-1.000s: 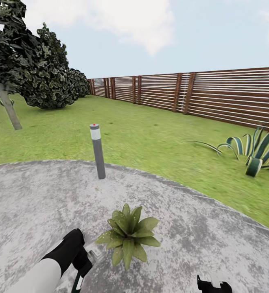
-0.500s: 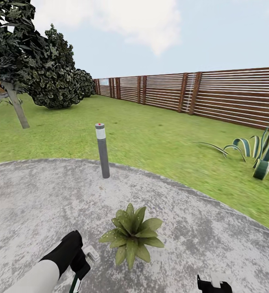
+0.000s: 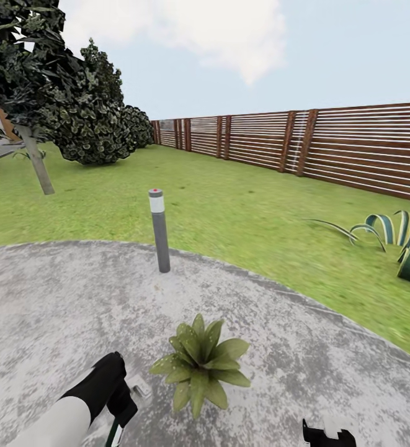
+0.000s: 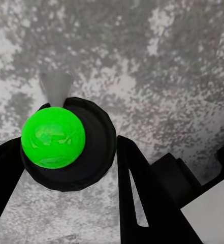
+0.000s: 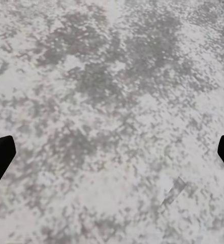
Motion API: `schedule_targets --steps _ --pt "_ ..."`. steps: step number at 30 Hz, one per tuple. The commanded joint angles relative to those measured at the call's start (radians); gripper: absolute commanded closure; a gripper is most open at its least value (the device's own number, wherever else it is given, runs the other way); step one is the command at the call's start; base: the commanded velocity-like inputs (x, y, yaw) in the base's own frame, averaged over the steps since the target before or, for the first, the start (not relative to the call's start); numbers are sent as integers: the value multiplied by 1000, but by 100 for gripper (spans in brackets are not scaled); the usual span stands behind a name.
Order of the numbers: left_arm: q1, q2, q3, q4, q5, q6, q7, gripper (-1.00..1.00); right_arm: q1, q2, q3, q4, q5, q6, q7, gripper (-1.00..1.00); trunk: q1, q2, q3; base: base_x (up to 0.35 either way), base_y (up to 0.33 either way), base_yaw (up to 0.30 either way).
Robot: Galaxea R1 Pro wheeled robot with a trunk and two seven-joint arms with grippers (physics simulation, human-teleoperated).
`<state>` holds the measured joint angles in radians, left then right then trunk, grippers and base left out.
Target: Pick up the pesticide atomizer in the garden and spray insectifuge to fully cover both potted plants in the garden.
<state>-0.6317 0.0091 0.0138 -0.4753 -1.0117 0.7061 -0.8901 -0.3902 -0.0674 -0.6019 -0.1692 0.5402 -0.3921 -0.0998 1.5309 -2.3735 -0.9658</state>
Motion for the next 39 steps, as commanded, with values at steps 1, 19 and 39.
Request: schedule_targets --steps 1,19,39 --pt "0 0 2 -2 -5 6 -7 100 -1 0 -6 2 11 -4 -4 -100 0 0 -1 177 -190 0" --pt "9 10 7 56 -46 6 105 100 -1 3 -6 3 10 -4 -4 -100 0 0 -1 55 -38 68" --pt "42 -4 17 79 74 -62 162 100 -1 3 -6 3 10 -4 -4 -100 0 0 -1 0 -53 82"
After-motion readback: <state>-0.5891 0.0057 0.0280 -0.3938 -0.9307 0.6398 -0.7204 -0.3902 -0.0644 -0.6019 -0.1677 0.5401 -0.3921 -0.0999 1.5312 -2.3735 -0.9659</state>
